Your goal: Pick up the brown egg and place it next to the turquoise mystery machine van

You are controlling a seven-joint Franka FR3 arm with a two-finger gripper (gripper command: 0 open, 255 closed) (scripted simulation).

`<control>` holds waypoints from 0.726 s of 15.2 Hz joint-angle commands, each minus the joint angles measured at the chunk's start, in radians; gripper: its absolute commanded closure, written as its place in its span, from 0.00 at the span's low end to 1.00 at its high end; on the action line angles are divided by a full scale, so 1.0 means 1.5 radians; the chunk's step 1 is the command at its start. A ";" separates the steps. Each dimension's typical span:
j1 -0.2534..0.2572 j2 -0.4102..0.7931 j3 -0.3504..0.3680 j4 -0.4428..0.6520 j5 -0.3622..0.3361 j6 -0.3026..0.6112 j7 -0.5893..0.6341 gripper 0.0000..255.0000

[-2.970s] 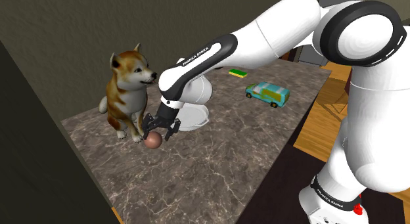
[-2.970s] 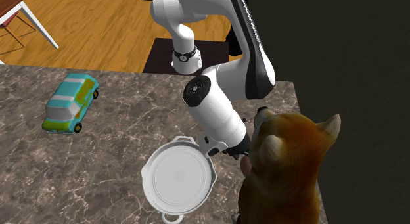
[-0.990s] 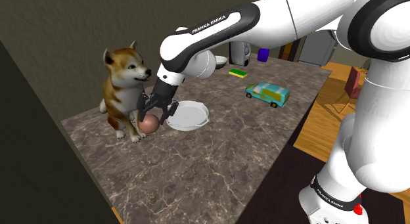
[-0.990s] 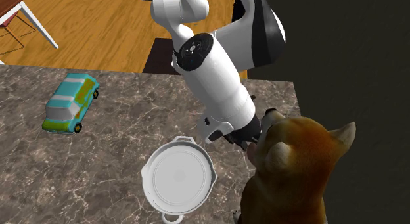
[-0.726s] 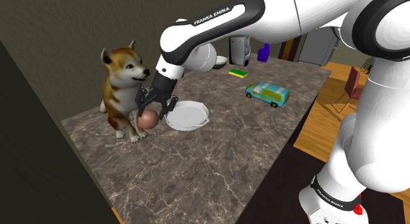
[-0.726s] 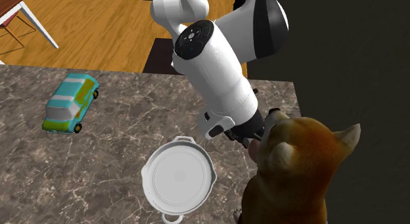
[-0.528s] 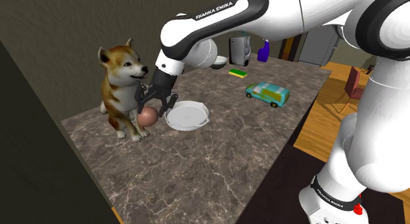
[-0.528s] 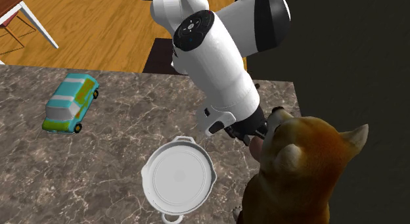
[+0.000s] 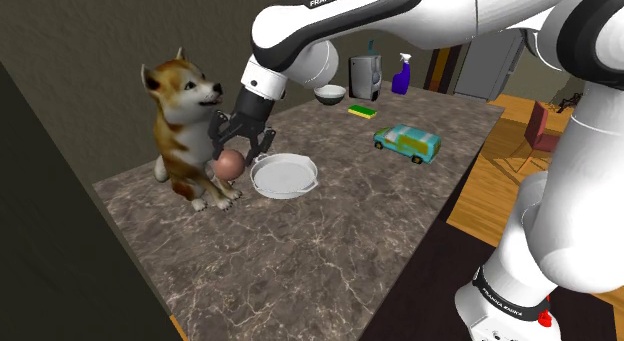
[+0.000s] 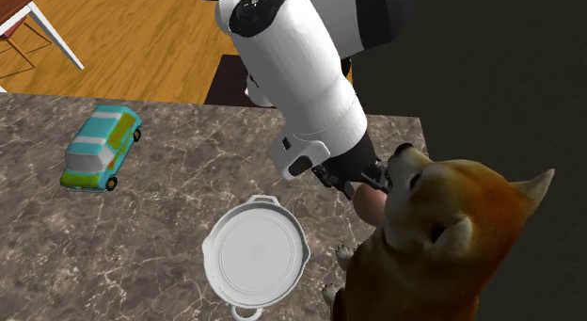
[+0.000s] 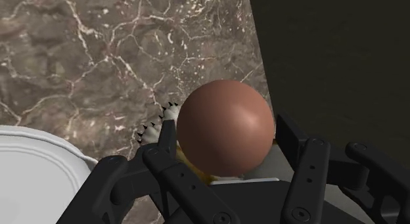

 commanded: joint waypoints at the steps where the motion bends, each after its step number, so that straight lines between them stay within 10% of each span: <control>1: -0.013 -0.038 -0.009 -0.036 0.010 -0.008 -0.025 1.00; 11: -0.077 -0.193 -0.082 -0.200 0.023 -0.070 -0.154 1.00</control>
